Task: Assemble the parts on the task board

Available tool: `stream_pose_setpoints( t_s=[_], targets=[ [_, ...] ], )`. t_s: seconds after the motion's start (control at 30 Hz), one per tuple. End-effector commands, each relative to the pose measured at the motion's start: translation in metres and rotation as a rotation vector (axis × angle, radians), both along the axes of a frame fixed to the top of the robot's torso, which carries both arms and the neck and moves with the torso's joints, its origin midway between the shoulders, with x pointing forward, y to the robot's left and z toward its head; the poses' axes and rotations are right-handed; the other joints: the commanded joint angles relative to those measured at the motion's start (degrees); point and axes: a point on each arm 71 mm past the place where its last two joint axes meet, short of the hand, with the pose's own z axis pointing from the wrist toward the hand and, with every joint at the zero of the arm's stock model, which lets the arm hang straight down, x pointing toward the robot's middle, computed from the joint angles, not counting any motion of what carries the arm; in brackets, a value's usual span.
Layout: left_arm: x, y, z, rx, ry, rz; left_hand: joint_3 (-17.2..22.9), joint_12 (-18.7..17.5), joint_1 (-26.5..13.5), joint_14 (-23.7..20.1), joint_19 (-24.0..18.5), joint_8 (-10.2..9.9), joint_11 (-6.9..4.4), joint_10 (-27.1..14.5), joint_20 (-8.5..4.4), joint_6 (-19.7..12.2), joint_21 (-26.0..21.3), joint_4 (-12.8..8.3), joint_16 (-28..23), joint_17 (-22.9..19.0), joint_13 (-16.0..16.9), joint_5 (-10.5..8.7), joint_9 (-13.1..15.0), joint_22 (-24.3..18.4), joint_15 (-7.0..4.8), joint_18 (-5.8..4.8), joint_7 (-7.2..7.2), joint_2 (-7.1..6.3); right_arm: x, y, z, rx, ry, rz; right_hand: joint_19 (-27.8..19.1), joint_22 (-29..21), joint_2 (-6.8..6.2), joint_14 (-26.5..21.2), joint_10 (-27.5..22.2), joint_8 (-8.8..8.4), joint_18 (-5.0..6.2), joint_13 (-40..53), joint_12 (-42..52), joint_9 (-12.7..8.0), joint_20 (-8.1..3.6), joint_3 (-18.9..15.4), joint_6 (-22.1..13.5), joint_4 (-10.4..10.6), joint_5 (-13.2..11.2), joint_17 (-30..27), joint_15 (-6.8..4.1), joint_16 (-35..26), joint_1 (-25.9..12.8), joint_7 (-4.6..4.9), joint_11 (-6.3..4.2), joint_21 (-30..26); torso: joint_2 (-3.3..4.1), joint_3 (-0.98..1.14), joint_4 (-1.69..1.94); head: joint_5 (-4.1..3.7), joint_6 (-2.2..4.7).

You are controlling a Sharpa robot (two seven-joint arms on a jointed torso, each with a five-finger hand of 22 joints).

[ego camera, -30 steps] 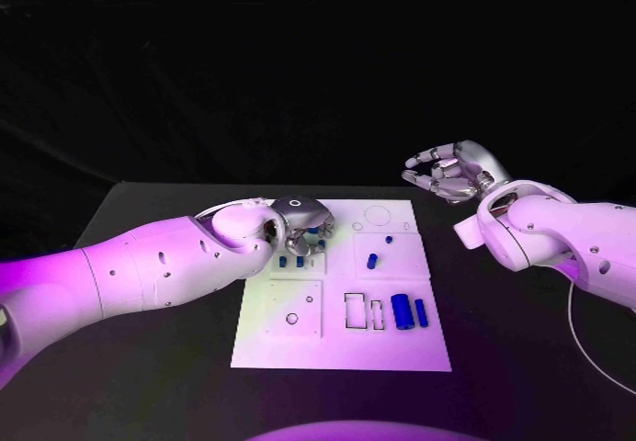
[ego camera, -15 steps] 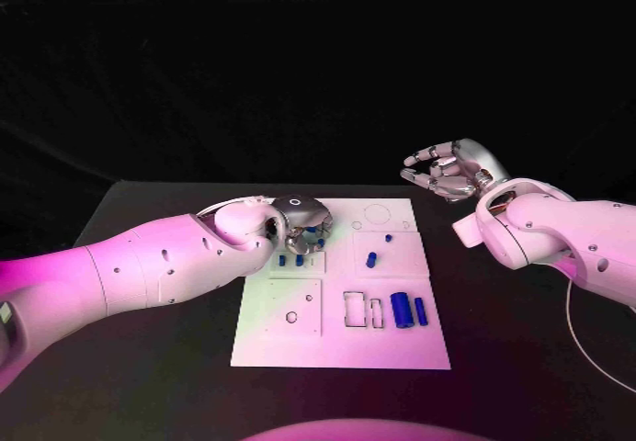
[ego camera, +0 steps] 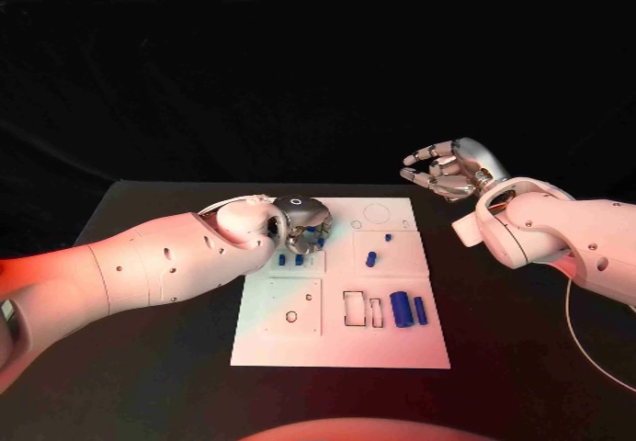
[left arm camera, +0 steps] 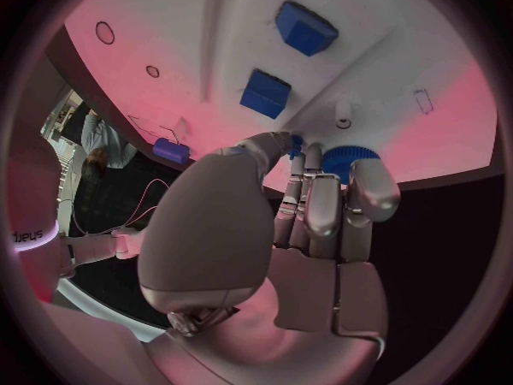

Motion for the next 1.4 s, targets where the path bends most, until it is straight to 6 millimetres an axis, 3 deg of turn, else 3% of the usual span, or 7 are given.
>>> stream_pose_setpoints(
  t_s=[0.03, 0.33, 0.6, 0.73, 0.87, 1.23, 1.4],
  targets=[
    [-0.002, -0.003, -0.002, 0.007, 0.026, -0.019, 0.3, -0.4, 0.3, 0.4, 0.4, -0.5, 0.01, 0.5, 0.01, 0.1, 0.3, 0.0, 0.4, 0.0, -0.2, -0.39, -0.2, 0.3, -0.19, -1.11, 0.02, 0.15, -0.001, 0.002, 0.0, -0.002, -0.005, 0.014, 3.4, 12.2, 0.23, 3.8, -0.2, 0.21, 0.81, 0.5, -0.1, -0.1, -0.24, 0.3, 0.0, -0.1, 0.3, 7.8, -0.4, -0.1, -0.3, -0.24, -0.1, -0.2, 0.03, -0.02, 0.01, 0.01, -0.08],
    [-0.001, -0.003, -0.003, 0.004, 0.037, -0.018, 0.5, -0.8, 0.2, 0.8, 1.2, -1.2, -0.09, 1.6, -0.02, 0.1, 1.4, -0.1, 0.9, 0.4, -0.5, -0.73, -0.6, 1.8, -0.3, -1.43, 0.16, 0.25, -0.001, 0.002, 0.0, -0.005, -0.007, 0.015, 3.4, 12.2, 0.23, 3.8, -0.2, 0.21, 0.81, 0.5, -0.1, -0.1, -0.24, 0.3, 0.0, -0.1, 0.3, 7.8, -0.4, -0.1, -0.3, -0.24, -0.1, -0.2, 0.03, -0.01, 0.01, -0.02, -0.12],
    [-0.001, -0.002, -0.003, 0.005, 0.035, -0.008, 1.3, -1.0, 0.9, 1.5, 2.1, -0.8, -0.92, 4.8, -0.56, 3.2, 2.8, -1.2, 1.3, 0.7, -0.6, -1.2, -0.5, 3.6, -1.02, -1.74, -0.53, 1.44, -0.001, 0.003, 0.001, -0.019, -0.016, 0.02, 3.4, 12.1, 0.26, 3.8, -0.2, 0.27, 0.83, 0.5, -0.2, -0.1, -0.25, 0.4, 0.0, -0.1, 0.3, 7.7, -0.41, -0.2, -0.3, -0.25, -0.11, -0.2, 0.03, 0.01, -0.01, -0.05, -0.16],
    [0.0, -0.001, -0.003, 0.009, 0.033, -0.002, 3.1, -1.1, 2.1, 2.0, 2.8, -0.6, -1.51, 7.1, -1.17, 5.7, 3.9, -3.3, 1.7, 1.0, -0.2, -5.14, -0.4, 5.1, -1.6, -2.03, -1.01, 2.87, -0.001, 0.003, 0.001, -0.021, -0.018, 0.02, 3.4, 12.1, 0.26, 3.8, -0.2, 0.27, 0.83, 0.5, -0.2, -0.1, -0.25, 0.4, 0.0, -0.1, 0.3, 7.7, -0.41, -0.2, -0.3, -0.25, -0.11, -0.2, -0.02, -0.01, -0.01, -0.09, -0.2],
    [0.0, -0.001, -0.003, 0.007, 0.026, 0.001, 4.4, -1.3, 2.4, 2.1, 3.0, -0.8, -1.7, 7.9, -1.3, 6.8, 4.3, -4.6, 1.8, 1.0, 0.1, -5.84, -0.4, 5.6, -1.75, -2.13, -1.15, 3.19, -0.001, 0.003, 0.001, -0.022, -0.019, 0.02, 3.4, 12.1, 0.26, 3.8, -0.2, 0.27, 0.83, 0.5, -0.2, -0.1, -0.25, 0.4, 0.0, -0.1, 0.3, 7.7, -0.41, -0.2, -0.3, -0.25, -0.11, -0.2, -0.02, 0.0, 0.03, -0.12, -0.24],
    [-0.002, -0.001, 0.003, -0.033, -0.002, -0.018, 5.6, -2.3, 0.7, 2.1, 2.9, -1.7, -1.4, 8.1, -1.33, 7.1, 4.5, -5.4, 1.9, 0.7, 0.4, -6.17, -0.6, 5.8, -1.55, -2.15, -0.86, 2.69, -0.001, 0.003, 0.001, -0.023, -0.021, 0.022, 3.4, 12.2, 0.31, 3.8, -0.2, 0.32, 0.83, 0.5, -0.2, -0.1, -0.26, 0.5, 0.1, -0.1, 0.3, 7.6, -0.42, -0.2, -0.3, -0.26, -0.12, -0.2, -0.02, -0.02, -0.07, -0.01, 0.21],
    [-0.004, 0.002, 0.011, -0.066, -0.011, -0.022, 5.5, -2.7, -0.1, 2.2, 2.9, -1.9, -1.3, 8.2, -1.24, 7.2, 4.5, -5.3, 2.0, 0.7, 0.5, -6.24, -0.6, 5.8, -1.44, -2.16, -0.73, 2.47, -0.001, 0.002, 0.001, -0.023, -0.02, 0.02, 3.4, 12.2, 0.31, 3.8, -0.2, 0.32, 0.83, 0.5, -0.2, -0.1, -0.26, 0.5, 0.1, -0.1, 0.3, 7.6, -0.42, -0.2, -0.3, -0.26, -0.12, -0.2, 0.01, -0.1, 0.08, -0.36, 0.38]
  ],
)
